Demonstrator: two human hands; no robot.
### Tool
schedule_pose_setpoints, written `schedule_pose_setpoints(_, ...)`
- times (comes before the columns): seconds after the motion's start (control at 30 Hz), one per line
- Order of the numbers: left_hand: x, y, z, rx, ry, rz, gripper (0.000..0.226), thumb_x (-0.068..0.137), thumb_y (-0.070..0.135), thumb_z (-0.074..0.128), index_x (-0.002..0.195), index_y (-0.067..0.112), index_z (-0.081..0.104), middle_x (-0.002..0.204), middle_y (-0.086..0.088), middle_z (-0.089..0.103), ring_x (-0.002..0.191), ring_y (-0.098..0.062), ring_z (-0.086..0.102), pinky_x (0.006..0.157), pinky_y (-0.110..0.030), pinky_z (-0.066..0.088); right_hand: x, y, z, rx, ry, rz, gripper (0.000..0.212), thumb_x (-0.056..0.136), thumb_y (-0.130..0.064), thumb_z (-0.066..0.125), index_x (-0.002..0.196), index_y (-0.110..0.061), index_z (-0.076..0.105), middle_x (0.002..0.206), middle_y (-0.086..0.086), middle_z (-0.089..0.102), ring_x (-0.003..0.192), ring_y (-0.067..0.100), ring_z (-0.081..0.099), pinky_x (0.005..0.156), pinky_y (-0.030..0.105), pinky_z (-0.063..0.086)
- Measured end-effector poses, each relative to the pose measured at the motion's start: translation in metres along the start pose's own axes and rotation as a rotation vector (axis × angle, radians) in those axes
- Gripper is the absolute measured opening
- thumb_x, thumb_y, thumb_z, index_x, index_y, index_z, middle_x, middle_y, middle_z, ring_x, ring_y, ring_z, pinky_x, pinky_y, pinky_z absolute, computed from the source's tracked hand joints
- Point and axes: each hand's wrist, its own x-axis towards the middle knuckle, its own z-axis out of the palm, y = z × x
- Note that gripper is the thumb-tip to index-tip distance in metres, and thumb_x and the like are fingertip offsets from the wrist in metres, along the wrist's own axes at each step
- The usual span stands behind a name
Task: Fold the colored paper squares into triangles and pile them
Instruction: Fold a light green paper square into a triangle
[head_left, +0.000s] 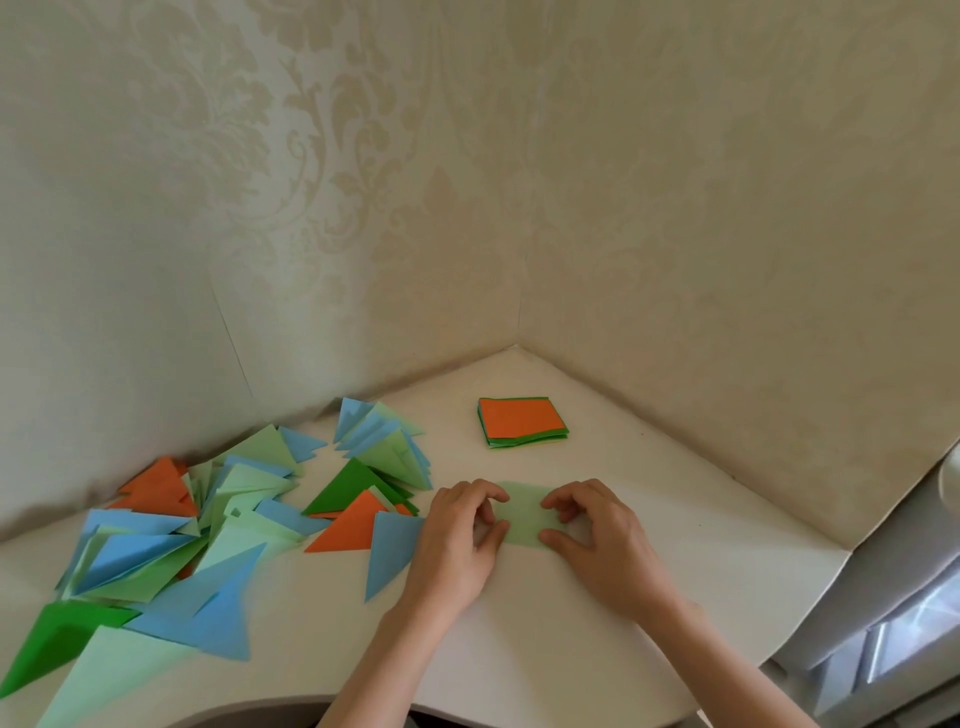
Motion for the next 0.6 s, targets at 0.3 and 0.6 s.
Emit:
schedule_pose_setpoints(0.3, -0.004, 0.024, -0.008, 0.014, -0.007, 0.148, 0.019, 0.091, 0.004, 0.057, 0.098, 0.019, 0.067, 0.091, 0.011, 0.059, 0.089, -0.005, 0.052, 0.077, -0.014, 0.043, 0.001, -0.002, -0.001, -0.010, -0.026, 0.105, 0.047, 0.077, -0.024, 0.077, 0.119, -0.028, 0.056, 0.113, -0.012, 0.049, 0.091, -0.010, 0.055, 0.073, -0.001, 0.036)
schedule_pose_setpoints(0.6, -0.017, 0.026, -0.015, 0.070, -0.096, 0.115, 0.030, 0.092, 0.025, 0.060, 0.121, 0.018, 0.058, 0.105, 0.004, 0.059, 0.101, -0.010, 0.054, 0.085, -0.021, 0.044, 0.018, -0.015, -0.008, -0.098, -0.129, 0.216, 0.032, 0.092, -0.029, 0.058, 0.123, -0.026, 0.055, 0.110, -0.006, 0.056, 0.082, 0.007, 0.057, 0.068, 0.013, 0.040)
